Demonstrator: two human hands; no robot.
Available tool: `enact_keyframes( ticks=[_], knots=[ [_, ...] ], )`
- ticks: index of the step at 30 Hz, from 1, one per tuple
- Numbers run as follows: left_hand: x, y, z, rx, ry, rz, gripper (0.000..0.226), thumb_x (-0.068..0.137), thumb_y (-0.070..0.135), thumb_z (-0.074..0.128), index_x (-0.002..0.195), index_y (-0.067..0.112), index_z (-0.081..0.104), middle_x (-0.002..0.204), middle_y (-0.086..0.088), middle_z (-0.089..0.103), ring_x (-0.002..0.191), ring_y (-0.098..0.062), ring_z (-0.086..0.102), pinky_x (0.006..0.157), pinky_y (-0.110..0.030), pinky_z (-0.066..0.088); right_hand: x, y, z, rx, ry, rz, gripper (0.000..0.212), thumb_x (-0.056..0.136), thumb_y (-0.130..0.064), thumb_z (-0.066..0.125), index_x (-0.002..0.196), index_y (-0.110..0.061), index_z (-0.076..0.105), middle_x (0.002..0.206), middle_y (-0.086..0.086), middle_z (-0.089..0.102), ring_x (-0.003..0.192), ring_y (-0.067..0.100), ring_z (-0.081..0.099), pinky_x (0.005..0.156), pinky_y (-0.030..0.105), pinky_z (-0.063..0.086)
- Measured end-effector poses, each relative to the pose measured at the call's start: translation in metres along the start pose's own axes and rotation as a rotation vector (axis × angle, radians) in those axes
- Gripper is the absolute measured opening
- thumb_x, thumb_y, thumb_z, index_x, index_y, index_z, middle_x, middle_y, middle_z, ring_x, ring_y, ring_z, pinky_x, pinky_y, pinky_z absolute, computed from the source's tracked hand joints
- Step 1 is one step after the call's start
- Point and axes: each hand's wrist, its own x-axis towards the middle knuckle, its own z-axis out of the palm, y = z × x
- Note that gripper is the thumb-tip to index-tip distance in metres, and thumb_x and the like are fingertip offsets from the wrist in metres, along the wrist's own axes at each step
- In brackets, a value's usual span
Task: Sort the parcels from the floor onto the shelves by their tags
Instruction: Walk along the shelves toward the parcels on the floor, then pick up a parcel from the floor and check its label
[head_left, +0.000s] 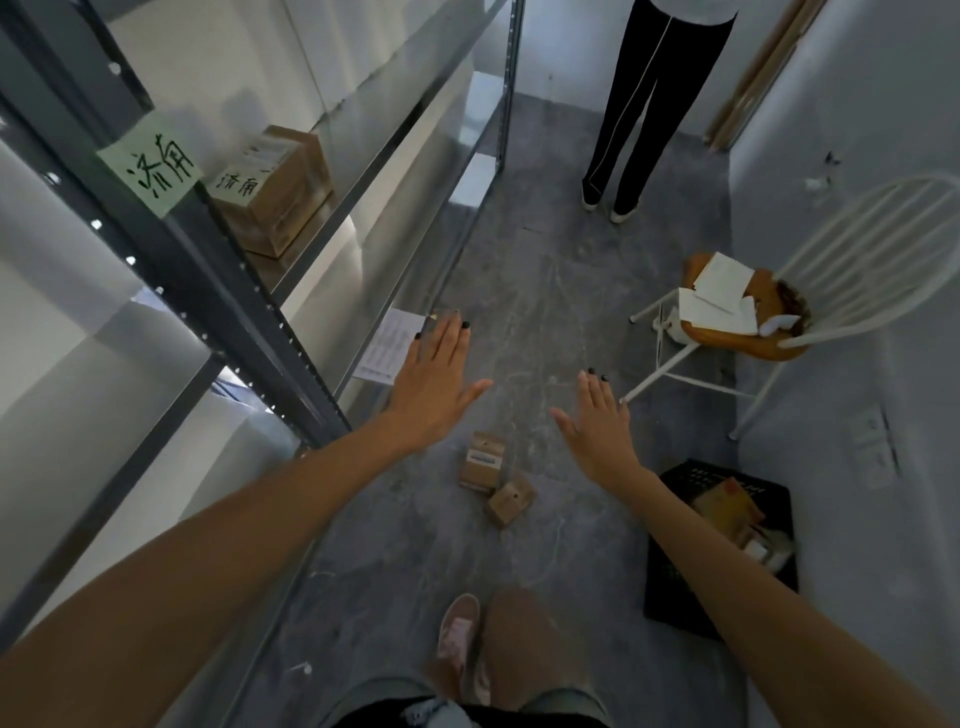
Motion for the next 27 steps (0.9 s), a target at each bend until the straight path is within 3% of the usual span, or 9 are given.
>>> enact_keyframes(
  ticks=[14, 17, 19, 21, 22, 24, 25, 27],
  knots=[
    [0.103, -0.020, 0.080, -0.121, -0.212, -0.213, 0.073, 0.096, 0.053, 0.025, 0.149, 0.007, 0.009, 0.159, -0.014, 0.007, 0.147, -0.028, 0.009, 0.118, -0.046, 0.014, 0.116, 0.041, 0.046, 0.220, -0.305, 0.096, 0.064, 0.098, -0.045, 0.033, 0.143, 0.000, 0.028, 0.150, 0.021, 0.033, 0.138, 0.033, 0.031, 0.113, 0.041, 0.025],
    [0.127, -0.025, 0.113, -0.197, -0.240, -0.257, 0.068, 0.097, 0.048, 0.029, 0.148, 0.006, 0.012, 0.158, -0.015, 0.010, 0.146, -0.030, 0.011, 0.118, -0.048, 0.014, 0.144, 0.052, 0.064, 0.369, -0.330, 0.197, 0.052, 0.098, -0.041, 0.035, 0.126, 0.001, 0.048, 0.125, 0.021, 0.055, 0.118, 0.035, 0.052, 0.098, 0.038, 0.038],
    [0.139, -0.031, 0.135, -0.205, -0.287, -0.275, 0.064, 0.098, 0.043, 0.031, 0.148, 0.005, 0.014, 0.157, -0.016, 0.014, 0.145, -0.031, 0.015, 0.118, -0.048, 0.017, 0.160, 0.057, 0.081, 0.483, -0.350, 0.285, 0.044, 0.100, -0.036, 0.035, 0.115, 0.000, 0.055, 0.111, 0.023, 0.059, 0.108, 0.034, 0.056, 0.087, 0.032, 0.039],
    [0.184, -0.061, 0.241, -0.234, -0.397, -0.308, 0.059, 0.099, 0.035, 0.032, 0.147, 0.004, 0.016, 0.155, -0.018, 0.019, 0.143, -0.033, 0.019, 0.116, -0.049, 0.020, 0.227, 0.084, 0.167, 0.542, -0.379, 0.407, 0.045, 0.101, -0.034, 0.033, 0.121, -0.001, 0.056, 0.121, 0.022, 0.057, 0.117, 0.032, 0.053, 0.094, 0.032, 0.037],
    [0.180, -0.063, 0.241, -0.221, -0.436, -0.340, 0.057, 0.099, 0.032, 0.033, 0.146, 0.003, 0.018, 0.154, -0.019, 0.021, 0.142, -0.033, 0.021, 0.115, -0.049, 0.022, 0.228, 0.085, 0.170, 0.576, -0.402, 0.473, 0.047, 0.101, -0.033, 0.032, 0.128, -0.001, 0.053, 0.131, 0.021, 0.054, 0.125, 0.033, 0.048, 0.102, 0.035, 0.035],
    [0.197, -0.089, 0.348, -0.241, -0.519, -0.397, 0.053, 0.098, 0.028, 0.035, 0.144, 0.003, 0.023, 0.150, -0.020, 0.028, 0.138, -0.035, 0.028, 0.112, -0.048, 0.027, 0.263, 0.106, 0.276, 0.640, -0.420, 0.604, 0.049, 0.101, -0.031, 0.034, 0.132, 0.004, 0.048, 0.137, 0.023, 0.049, 0.128, 0.035, 0.045, 0.106, 0.041, 0.034],
    [0.197, -0.091, 0.351, -0.265, -0.501, -0.423, 0.051, 0.098, 0.026, 0.036, 0.142, 0.004, 0.026, 0.148, -0.020, 0.032, 0.135, -0.035, 0.032, 0.111, -0.048, 0.029, 0.266, 0.107, 0.282, 0.681, -0.424, 0.654, 0.048, 0.101, -0.029, 0.035, 0.128, 0.008, 0.051, 0.130, 0.025, 0.053, 0.122, 0.037, 0.050, 0.102, 0.042, 0.038],
    [0.191, -0.091, 0.356, -0.258, -0.476, -0.435, 0.046, 0.097, 0.024, 0.037, 0.138, 0.003, 0.034, 0.142, -0.021, 0.038, 0.130, -0.037, 0.038, 0.108, -0.049, 0.032, 0.263, 0.103, 0.287, 0.756, -0.445, 0.712, 0.039, 0.100, -0.026, 0.036, 0.105, 0.004, 0.061, 0.096, 0.020, 0.060, 0.087, 0.030, 0.057, 0.077, 0.034, 0.045]
  ],
)
